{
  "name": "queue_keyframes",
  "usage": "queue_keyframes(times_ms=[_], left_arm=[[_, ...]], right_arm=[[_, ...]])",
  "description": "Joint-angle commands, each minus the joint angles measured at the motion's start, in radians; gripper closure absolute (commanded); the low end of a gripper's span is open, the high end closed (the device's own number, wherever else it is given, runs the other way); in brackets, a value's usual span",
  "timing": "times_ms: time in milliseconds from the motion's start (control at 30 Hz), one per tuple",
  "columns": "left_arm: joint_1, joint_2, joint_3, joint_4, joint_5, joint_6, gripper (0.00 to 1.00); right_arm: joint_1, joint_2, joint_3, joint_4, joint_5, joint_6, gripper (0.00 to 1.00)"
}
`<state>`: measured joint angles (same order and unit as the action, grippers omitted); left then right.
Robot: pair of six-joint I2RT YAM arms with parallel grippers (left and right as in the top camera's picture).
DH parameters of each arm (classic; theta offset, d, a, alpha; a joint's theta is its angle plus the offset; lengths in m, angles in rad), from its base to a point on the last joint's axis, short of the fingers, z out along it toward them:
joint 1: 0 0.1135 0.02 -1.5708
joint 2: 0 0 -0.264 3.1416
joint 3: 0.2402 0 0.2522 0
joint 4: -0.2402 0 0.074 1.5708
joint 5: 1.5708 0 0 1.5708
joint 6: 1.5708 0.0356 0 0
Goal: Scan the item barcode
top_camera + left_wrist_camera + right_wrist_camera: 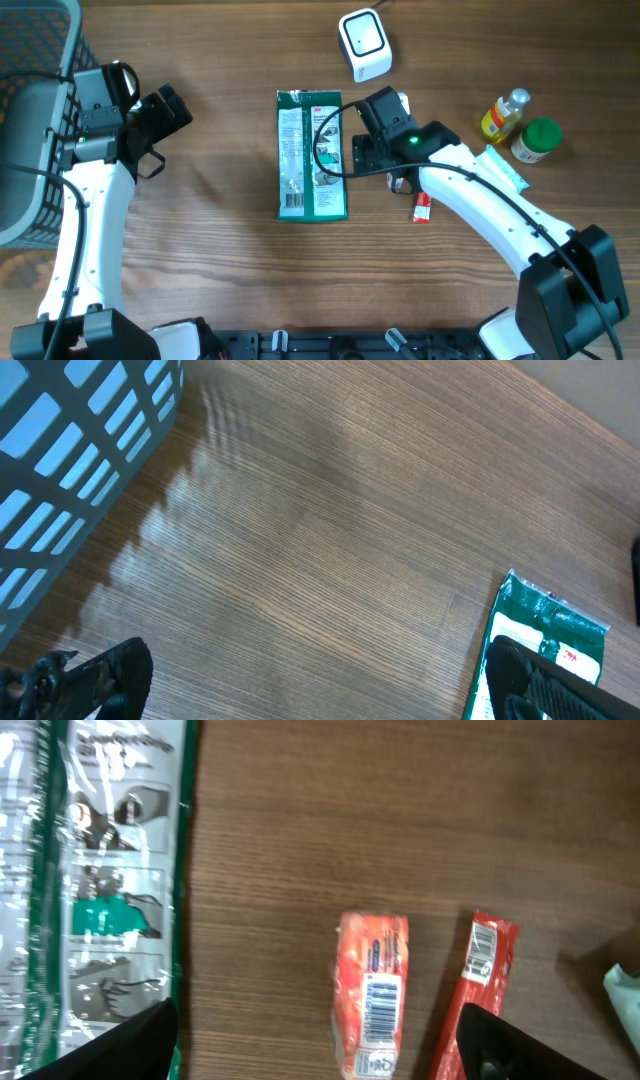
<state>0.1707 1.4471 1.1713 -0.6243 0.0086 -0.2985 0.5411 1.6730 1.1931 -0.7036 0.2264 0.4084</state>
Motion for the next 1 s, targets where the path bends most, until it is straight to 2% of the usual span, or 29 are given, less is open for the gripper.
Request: queue_keyframes(times_ms=[0, 400, 467, 567, 600, 633, 667, 733, 767, 867, 967], left_arm=[[0.004, -0.005, 0.010, 0.003, 0.005, -0.009, 0.00], [0.004, -0.005, 0.010, 0.003, 0.005, -0.009, 0.00], [0.004, -0.005, 0.010, 0.003, 0.005, -0.009, 0.00], [0.004, -0.005, 0.010, 0.003, 0.005, -0.009, 0.00], [0.004, -0.005, 0.010, 0.003, 0.005, -0.009, 0.00], [0.004, -0.005, 0.010, 0.003, 0.005, -0.009, 0.00], [0.004, -0.005, 0.010, 0.003, 0.005, -0.009, 0.00], [0.004, -0.005, 0.010, 0.003, 0.005, -0.009, 0.00], [0.004, -0.005, 0.010, 0.003, 0.005, -0.009, 0.00], [0.004, -0.005, 0.010, 0.003, 0.005, -0.009, 0.00], [0.004, -0.005, 0.010, 0.003, 0.005, -0.009, 0.00]], right_arm=[[-0.004, 0.032, -0.034, -0.009, 0.036, 0.048, 0.12], [-0.006, 0.137, -0.103, 0.094, 0.037, 0.065, 0.12], [-0.006, 0.148, -0.103, 0.101, 0.039, 0.065, 0.19], [-0.006, 0.153, -0.103, 0.103, 0.041, 0.065, 0.45], [-0.006, 0.153, -0.103, 0.103, 0.041, 0.066, 0.50], [-0.006, 0.153, -0.103, 0.102, 0.041, 0.065, 0.48], [-0.006, 0.153, -0.103, 0.101, 0.045, 0.064, 0.41], [-0.006, 0.153, -0.103, 0.100, 0.053, 0.063, 0.40], [-0.006, 0.153, -0.103, 0.100, 0.058, 0.063, 0.44], [-0.006, 0.154, -0.103, 0.101, 0.073, 0.063, 0.67], [-0.006, 0.154, -0.103, 0.101, 0.071, 0.066, 0.75]])
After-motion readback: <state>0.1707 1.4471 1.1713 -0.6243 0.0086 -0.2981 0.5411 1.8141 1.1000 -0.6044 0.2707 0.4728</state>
